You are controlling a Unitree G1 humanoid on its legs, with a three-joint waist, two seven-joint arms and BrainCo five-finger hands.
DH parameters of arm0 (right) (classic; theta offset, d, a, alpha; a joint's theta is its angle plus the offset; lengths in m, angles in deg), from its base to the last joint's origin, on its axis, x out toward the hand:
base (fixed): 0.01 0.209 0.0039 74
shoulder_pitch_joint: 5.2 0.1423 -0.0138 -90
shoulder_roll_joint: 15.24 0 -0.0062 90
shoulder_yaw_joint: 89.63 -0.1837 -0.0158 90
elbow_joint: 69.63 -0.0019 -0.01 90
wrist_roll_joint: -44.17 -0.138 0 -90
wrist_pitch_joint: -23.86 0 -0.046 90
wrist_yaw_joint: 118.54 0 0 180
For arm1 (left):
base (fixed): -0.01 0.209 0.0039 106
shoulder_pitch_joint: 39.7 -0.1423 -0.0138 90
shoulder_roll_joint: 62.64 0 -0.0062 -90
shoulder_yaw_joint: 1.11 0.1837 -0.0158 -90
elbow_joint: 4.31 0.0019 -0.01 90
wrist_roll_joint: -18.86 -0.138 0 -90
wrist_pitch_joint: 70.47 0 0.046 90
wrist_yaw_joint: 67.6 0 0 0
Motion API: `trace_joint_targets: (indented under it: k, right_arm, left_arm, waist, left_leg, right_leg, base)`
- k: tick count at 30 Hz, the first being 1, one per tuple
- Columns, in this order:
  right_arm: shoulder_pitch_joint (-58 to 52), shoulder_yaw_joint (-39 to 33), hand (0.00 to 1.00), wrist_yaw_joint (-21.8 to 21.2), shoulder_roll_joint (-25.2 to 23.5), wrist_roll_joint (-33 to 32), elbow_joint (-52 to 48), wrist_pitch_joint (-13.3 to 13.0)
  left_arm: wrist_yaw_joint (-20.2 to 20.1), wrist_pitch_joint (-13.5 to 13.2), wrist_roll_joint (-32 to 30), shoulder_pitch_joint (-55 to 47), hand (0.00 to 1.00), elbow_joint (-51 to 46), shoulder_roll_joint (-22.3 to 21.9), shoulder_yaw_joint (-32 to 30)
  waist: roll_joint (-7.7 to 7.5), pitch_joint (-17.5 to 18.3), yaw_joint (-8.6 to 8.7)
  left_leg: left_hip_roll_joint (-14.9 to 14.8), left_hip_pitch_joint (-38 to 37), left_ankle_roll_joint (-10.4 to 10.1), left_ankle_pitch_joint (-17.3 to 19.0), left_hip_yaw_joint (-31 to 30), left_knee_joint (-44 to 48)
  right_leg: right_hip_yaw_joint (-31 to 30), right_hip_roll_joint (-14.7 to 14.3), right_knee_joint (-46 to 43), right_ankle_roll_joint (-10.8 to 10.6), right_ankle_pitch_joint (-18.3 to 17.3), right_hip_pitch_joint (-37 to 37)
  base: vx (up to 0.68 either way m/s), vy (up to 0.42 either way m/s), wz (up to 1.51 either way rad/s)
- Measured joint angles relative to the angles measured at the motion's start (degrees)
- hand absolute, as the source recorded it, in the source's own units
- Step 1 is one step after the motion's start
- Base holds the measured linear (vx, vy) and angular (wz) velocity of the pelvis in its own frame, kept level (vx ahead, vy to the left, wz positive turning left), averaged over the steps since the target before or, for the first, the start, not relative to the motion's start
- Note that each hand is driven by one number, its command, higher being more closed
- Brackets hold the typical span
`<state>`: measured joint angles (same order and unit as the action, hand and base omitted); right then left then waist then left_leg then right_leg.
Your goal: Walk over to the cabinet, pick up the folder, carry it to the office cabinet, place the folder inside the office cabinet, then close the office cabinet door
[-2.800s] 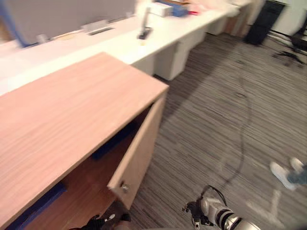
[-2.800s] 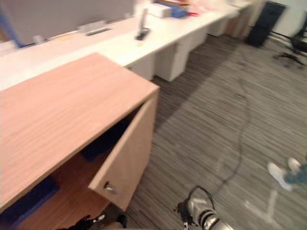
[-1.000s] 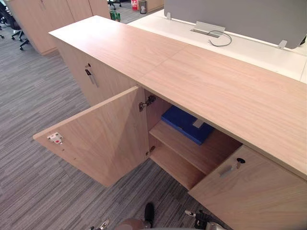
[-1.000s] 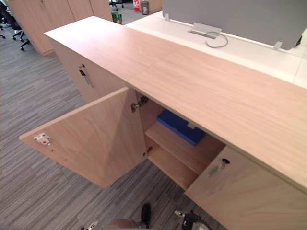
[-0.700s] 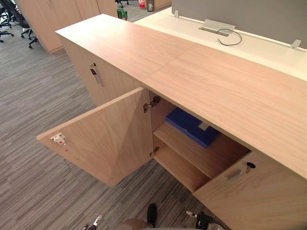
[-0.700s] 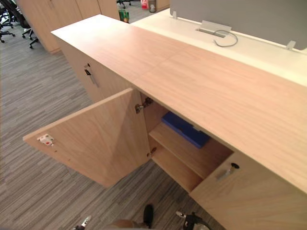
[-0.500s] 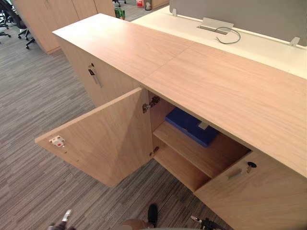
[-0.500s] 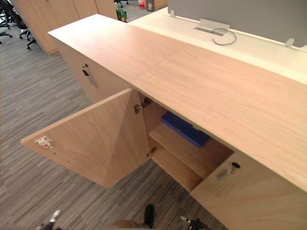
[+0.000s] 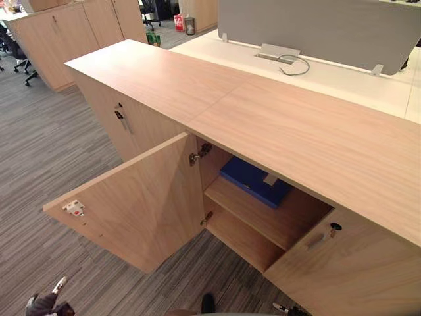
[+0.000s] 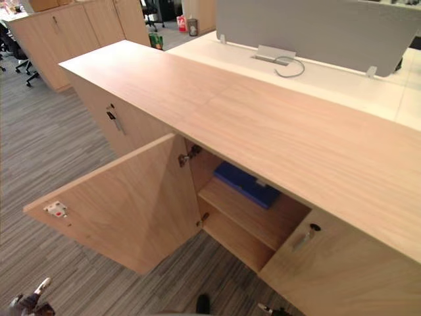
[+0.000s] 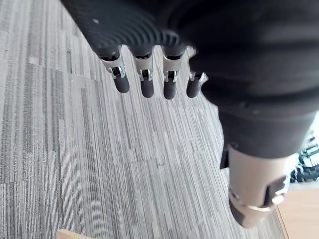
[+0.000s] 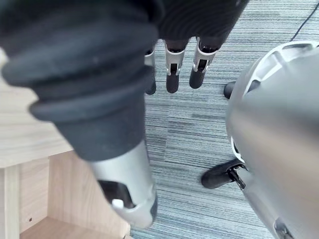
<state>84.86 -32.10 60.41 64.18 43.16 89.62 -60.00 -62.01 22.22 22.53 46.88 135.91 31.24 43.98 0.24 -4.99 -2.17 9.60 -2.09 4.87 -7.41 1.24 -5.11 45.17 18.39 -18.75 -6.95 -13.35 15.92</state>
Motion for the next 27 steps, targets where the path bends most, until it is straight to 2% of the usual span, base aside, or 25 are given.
trace_joint_targets:
  k: [3, 7, 11, 15, 19, 27]
  right_arm:
    - [0.01, 0.02, 0.00, -0.05, 0.75, 0.04, 0.00, 0.26]
    - [0.39, 0.19, 0.00, -0.05, 1.20, 0.22, -0.31, 0.26]
    - [0.22, 0.55, 0.00, -0.08, 1.46, 2.41, -0.40, 0.57]
    - [0.31, 0.50, 0.00, -0.07, 1.90, 2.88, -0.93, 0.62]
    - [0.84, 0.05, 0.00, -0.04, 1.99, 4.46, -1.13, 0.65]
    - [3.51, -0.07, 0.00, 0.31, 2.15, 4.48, -1.13, 0.78]
  left_arm:
    - [-0.71, -0.05, -2.02, 1.21, 0.00, 0.05, 1.61, 8.49]
    - [-0.73, -0.45, -6.16, 3.29, 0.00, -0.25, 0.66, 19.71]
    - [-1.10, -0.53, -10.38, 4.00, 0.00, -5.04, -5.70, 33.35]
    - [-2.73, -1.36, -14.91, 4.03, 0.00, -10.07, -11.59, 47.06]
    - [-4.10, -3.38, -17.63, 4.70, 0.00, -11.54, -13.78, 53.49]
    - [-3.49, -3.79, -17.61, 6.73, 0.00, -13.93, -13.48, 53.67]
  waist:
    - [0.04, 0.42, -0.50]
    - [0.05, 0.63, -0.45]
    - [0.04, 0.57, -0.17]
    - [0.05, 0.28, 0.17]
    - [0.00, -0.32, 1.11]
    - [0.08, -0.92, 1.57]
  left_leg:
    - [0.06, -0.40, -0.16, -0.12, 0.64, -0.12]
    - [0.08, -0.47, -0.71, -0.52, 1.23, -0.26]
    - [0.08, -0.07, -1.56, -1.18, 1.03, -0.26]
    - [0.13, -0.02, -1.51, -1.44, 0.93, -0.26]
    - [0.28, 0.18, -0.90, -1.86, 0.57, -0.22]
    - [-0.08, 0.22, -0.89, -2.17, 0.01, 0.03]
  right_leg:
    - [0.07, 1.06, -0.76, 0.24, -0.99, -0.08]
    - [0.26, 1.24, -0.44, -0.01, -2.20, 0.01]
    - [0.90, 1.21, -0.13, -0.50, -3.26, 0.03]
    - [1.02, 1.31, -0.27, -1.06, -3.56, 0.02]
    - [1.41, 1.31, -0.26, -1.71, -3.53, 0.01]
    - [1.61, 0.99, -0.69, -1.88, -3.51, 0.08]
  base:
    - [-0.02, 0.016, -0.11]
    - [-0.03, -0.004, -0.09]
    - [-0.03, -0.005, 0.03]
    - [-0.01, 0.001, 0.01]
    - [0.01, -0.002, 0.03]
    - [0.02, -0.012, 0.03]
